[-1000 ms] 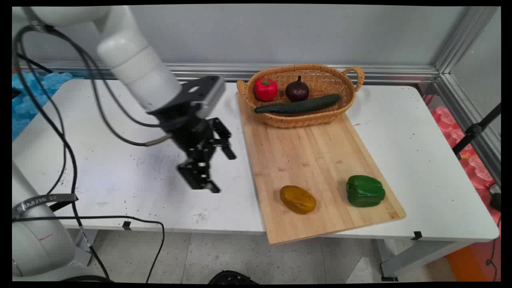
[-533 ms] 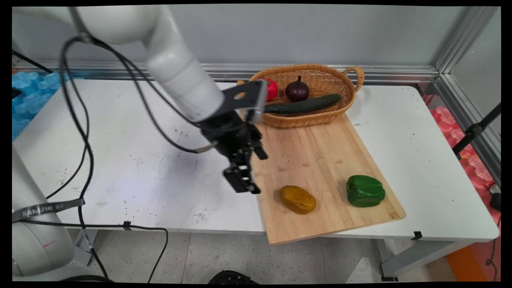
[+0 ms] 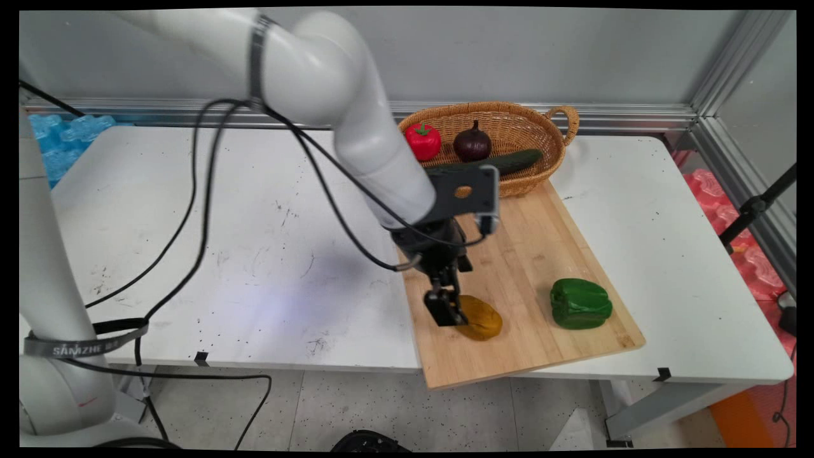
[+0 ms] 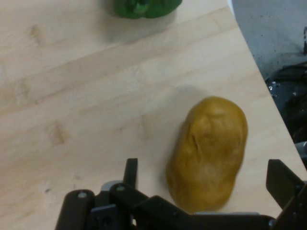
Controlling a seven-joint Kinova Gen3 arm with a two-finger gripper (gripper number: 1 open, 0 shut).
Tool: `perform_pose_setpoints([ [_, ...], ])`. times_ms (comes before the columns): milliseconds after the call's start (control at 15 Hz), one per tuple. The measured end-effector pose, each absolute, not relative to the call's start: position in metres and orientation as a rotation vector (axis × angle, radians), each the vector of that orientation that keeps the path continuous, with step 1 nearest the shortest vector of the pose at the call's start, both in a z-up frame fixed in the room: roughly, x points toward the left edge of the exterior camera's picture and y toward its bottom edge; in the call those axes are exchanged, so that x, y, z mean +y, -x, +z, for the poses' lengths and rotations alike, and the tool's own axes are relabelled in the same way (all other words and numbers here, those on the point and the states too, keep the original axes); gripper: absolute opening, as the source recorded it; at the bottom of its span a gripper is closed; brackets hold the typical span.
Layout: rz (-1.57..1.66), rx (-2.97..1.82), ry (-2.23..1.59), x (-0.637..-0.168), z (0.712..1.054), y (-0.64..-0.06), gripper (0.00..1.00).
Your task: Pick up the potato from the cutting board, then place the picked object in the vegetable basket
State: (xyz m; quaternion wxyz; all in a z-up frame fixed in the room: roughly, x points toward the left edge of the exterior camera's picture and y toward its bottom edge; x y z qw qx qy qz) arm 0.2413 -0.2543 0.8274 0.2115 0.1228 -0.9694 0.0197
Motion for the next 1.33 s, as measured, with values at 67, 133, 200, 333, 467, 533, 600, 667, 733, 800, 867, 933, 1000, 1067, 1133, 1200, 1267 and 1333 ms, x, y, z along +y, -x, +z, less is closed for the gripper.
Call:
perform_pose_setpoints([
  [67,0.053,-2.703,-0.339,-0.257,0.822,-0.234,1.0],
  [133,0.049,-2.716,-0.336,-0.26,0.817,-0.227,1.0],
  [200,0.046,-2.727,-0.333,-0.262,0.811,-0.221,1.0],
  [333,0.041,-2.746,-0.324,-0.267,0.803,-0.211,1.0],
  [467,0.033,-2.764,-0.318,-0.272,0.796,-0.203,1.0],
  [533,0.028,-2.772,-0.311,-0.273,0.794,-0.2,1.0],
  [600,0.023,-2.78,-0.302,-0.274,0.792,-0.197,1.0],
  [667,0.018,-2.786,-0.292,-0.275,0.792,-0.195,0.0],
  [733,0.016,-2.791,-0.284,-0.276,0.792,-0.194,0.0],
  [800,0.016,-2.795,-0.275,-0.278,0.794,-0.193,0.0],
  [867,0.016,-2.799,-0.267,-0.279,0.796,-0.193,0.0],
  [933,0.013,-2.801,-0.263,-0.28,0.799,-0.193,0.0],
  [1000,0.011,-2.801,-0.261,-0.281,0.801,-0.194,0.0],
  [1067,0.009,-2.802,-0.258,-0.281,0.803,-0.194,0.0],
  [1133,0.008,-2.801,-0.257,-0.283,0.809,-0.195,0.0],
  [1200,0.009,-2.798,-0.256,-0.284,0.816,-0.197,0.0],
  [1267,0.01,-2.795,-0.257,-0.285,0.823,-0.198,0.0],
  [1333,0.012,-2.792,-0.259,-0.286,0.828,-0.199,0.0],
])
